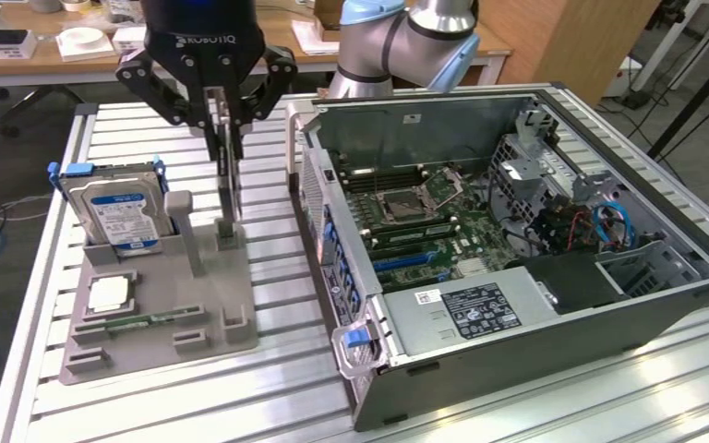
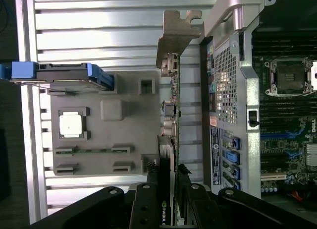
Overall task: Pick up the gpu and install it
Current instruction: 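Pick up the gpu and move the gpu toward the slot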
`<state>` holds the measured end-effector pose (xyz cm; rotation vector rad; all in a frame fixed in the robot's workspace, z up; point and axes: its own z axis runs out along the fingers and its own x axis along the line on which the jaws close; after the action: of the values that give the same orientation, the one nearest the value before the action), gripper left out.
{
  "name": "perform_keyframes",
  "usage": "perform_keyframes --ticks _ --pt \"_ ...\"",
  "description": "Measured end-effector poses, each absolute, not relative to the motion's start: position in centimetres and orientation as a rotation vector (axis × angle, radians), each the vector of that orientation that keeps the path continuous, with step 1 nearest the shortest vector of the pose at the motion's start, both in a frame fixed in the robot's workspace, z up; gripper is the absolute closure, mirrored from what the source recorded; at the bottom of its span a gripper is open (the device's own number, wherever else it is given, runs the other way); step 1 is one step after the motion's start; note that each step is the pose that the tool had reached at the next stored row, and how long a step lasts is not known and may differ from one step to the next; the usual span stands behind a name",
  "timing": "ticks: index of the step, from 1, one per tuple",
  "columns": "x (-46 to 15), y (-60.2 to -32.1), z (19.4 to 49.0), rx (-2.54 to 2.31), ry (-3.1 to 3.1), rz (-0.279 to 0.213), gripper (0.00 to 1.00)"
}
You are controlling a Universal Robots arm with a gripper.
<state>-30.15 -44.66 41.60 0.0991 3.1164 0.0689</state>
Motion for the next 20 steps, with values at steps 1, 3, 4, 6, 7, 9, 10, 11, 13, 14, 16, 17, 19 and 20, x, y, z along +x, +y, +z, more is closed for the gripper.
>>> perform_keyframes --ticks 1,3,4,6,7,9,10,11,13,14,16,17,19,20 --pt "-30.1 -44.7 41.6 0.099 3.116 0.069 0.74" --pt "-29.9 -44.7 41.6 0.099 3.117 0.069 0.74" --pt "-29.8 -44.7 41.6 0.099 3.117 0.069 0.74" --pt "-29.6 -44.7 41.6 0.099 3.117 0.069 0.74" --pt "-29.5 -44.7 41.6 0.099 3.117 0.069 0.74" --pt "-29.4 -44.7 41.6 0.099 3.117 0.069 0.74" --pt "-29.3 -44.7 41.6 0.099 3.117 0.069 0.74" --pt "-29.2 -44.7 41.6 0.099 3.117 0.069 0.74" --pt "-29.1 -44.7 41.6 0.099 3.117 0.069 0.74" --pt "-29.0 -44.7 41.6 0.099 3.117 0.069 0.74" --pt "-28.9 -44.7 41.6 0.099 3.117 0.069 0.74" --pt "-28.8 -44.7 41.6 0.099 3.117 0.069 0.74" --pt "-28.6 -44.7 41.6 0.099 3.117 0.069 0.74" --pt "-28.5 -44.7 41.6 0.099 3.117 0.069 0.74"
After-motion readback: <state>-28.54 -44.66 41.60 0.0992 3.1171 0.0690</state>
